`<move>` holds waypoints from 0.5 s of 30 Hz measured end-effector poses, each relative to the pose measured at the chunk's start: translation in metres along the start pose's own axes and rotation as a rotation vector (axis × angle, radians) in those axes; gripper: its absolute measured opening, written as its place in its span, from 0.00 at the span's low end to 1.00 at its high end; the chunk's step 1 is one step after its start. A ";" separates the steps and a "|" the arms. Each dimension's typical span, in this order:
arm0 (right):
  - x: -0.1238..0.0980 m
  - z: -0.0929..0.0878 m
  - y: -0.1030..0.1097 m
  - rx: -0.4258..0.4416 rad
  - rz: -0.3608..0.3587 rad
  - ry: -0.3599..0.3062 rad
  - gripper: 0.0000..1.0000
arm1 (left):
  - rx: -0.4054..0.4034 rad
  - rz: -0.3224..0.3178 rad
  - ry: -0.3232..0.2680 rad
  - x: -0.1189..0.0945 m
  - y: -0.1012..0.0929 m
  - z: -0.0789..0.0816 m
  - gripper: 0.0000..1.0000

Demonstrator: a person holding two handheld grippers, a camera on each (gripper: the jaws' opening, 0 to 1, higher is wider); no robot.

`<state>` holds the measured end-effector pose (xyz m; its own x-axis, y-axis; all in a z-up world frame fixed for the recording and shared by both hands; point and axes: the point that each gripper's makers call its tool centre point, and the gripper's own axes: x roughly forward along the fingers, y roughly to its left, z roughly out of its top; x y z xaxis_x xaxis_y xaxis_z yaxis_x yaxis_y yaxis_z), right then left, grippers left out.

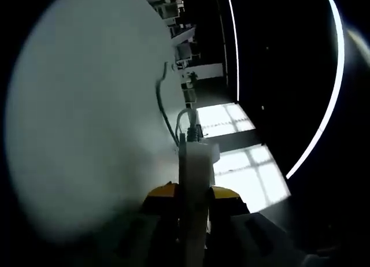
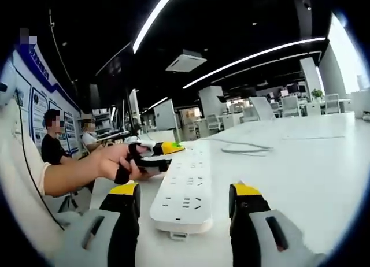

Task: Pick up the power strip scattered on the table, fix it on the side mounting bracket of the table, and press the switch

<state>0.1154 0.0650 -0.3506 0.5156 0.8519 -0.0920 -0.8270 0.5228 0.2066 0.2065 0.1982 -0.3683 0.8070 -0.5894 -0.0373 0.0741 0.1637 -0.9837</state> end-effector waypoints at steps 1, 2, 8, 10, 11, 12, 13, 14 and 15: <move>0.000 -0.001 0.000 -0.003 0.000 0.003 0.58 | -0.001 -0.001 0.005 -0.001 0.000 0.000 0.22; 0.000 -0.001 0.000 -0.004 -0.001 0.004 0.58 | -0.002 -0.001 0.008 -0.001 0.001 0.000 0.22; -0.002 0.000 0.003 0.001 0.010 0.004 0.58 | -0.008 -0.009 0.021 -0.002 -0.002 0.000 0.22; -0.002 0.001 0.004 0.004 0.011 0.000 0.58 | -0.014 -0.015 0.023 -0.002 -0.003 0.000 0.22; -0.003 0.001 0.004 0.006 0.012 -0.001 0.58 | -0.019 -0.019 0.027 -0.002 -0.004 -0.001 0.22; -0.003 0.002 0.005 0.009 0.013 -0.001 0.58 | -0.028 -0.024 0.031 -0.002 -0.004 -0.001 0.22; -0.004 0.002 0.005 0.013 0.013 -0.001 0.58 | -0.035 -0.030 0.037 -0.002 -0.005 -0.002 0.22; -0.004 0.002 0.005 0.021 0.015 0.000 0.58 | -0.042 -0.036 0.042 -0.001 -0.005 -0.003 0.22; -0.005 0.003 0.006 0.031 0.019 -0.003 0.58 | -0.054 -0.044 0.051 -0.001 -0.005 -0.004 0.22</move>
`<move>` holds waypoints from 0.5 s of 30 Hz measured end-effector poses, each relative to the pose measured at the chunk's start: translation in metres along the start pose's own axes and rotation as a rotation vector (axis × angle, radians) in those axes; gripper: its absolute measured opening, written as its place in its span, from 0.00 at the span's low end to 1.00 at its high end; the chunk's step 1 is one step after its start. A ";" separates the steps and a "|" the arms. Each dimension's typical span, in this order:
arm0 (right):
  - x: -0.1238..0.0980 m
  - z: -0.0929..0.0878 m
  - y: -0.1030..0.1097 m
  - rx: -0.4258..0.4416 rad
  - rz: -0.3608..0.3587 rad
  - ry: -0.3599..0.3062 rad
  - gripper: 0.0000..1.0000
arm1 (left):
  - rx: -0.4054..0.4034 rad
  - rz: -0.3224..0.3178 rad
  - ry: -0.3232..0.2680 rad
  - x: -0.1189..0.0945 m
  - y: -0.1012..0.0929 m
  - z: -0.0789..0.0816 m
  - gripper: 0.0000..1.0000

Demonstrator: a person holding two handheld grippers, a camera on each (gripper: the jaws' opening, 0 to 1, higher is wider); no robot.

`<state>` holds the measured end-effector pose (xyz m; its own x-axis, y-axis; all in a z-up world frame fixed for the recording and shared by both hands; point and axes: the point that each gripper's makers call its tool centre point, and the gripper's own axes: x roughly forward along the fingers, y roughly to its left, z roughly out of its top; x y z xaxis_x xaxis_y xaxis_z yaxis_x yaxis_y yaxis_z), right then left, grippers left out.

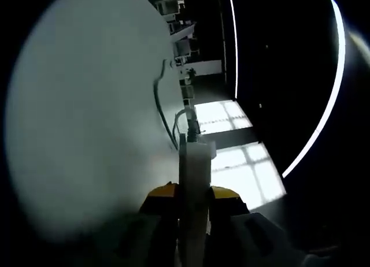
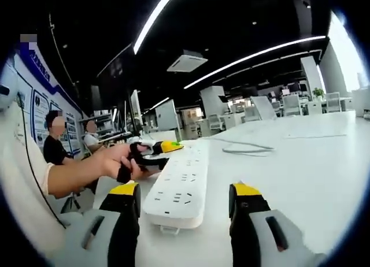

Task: Pick up the power strip scattered on the table, fix it on the side mounting bracket of the table, and press the switch

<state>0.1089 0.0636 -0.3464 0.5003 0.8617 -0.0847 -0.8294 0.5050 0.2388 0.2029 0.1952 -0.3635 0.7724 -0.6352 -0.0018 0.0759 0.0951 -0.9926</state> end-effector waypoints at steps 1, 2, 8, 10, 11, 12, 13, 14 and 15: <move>-0.001 0.002 0.001 0.019 0.006 -0.007 0.58 | -0.006 -0.004 0.009 0.000 0.000 -0.001 0.22; -0.002 0.003 0.000 0.043 0.005 -0.015 0.57 | -0.005 -0.005 0.012 0.000 0.000 -0.001 0.22; -0.003 0.005 0.001 0.097 0.027 -0.008 0.55 | -0.007 -0.017 0.041 -0.002 -0.002 -0.004 0.22; -0.001 0.003 0.003 0.093 0.031 0.003 0.55 | -0.020 -0.035 0.053 -0.003 -0.004 -0.005 0.22; -0.001 0.002 0.003 0.093 0.030 0.004 0.55 | -0.020 -0.035 0.053 -0.003 -0.004 -0.005 0.22; 0.000 0.002 0.003 0.093 0.031 0.006 0.55 | -0.023 -0.041 0.060 -0.004 -0.005 -0.005 0.22; 0.000 0.002 0.004 0.095 0.032 0.005 0.55 | -0.022 -0.046 0.066 -0.004 -0.006 -0.005 0.22; 0.001 0.002 0.005 0.096 0.033 0.005 0.55 | -0.022 -0.047 0.067 -0.005 -0.006 -0.005 0.22; 0.001 0.002 0.006 0.096 0.033 0.007 0.55 | -0.023 -0.051 0.074 -0.006 -0.006 -0.006 0.22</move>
<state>0.1052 0.0674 -0.3436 0.4711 0.8783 -0.0818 -0.8175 0.4696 0.3333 0.1941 0.1937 -0.3578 0.7189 -0.6940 0.0402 0.0986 0.0445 -0.9941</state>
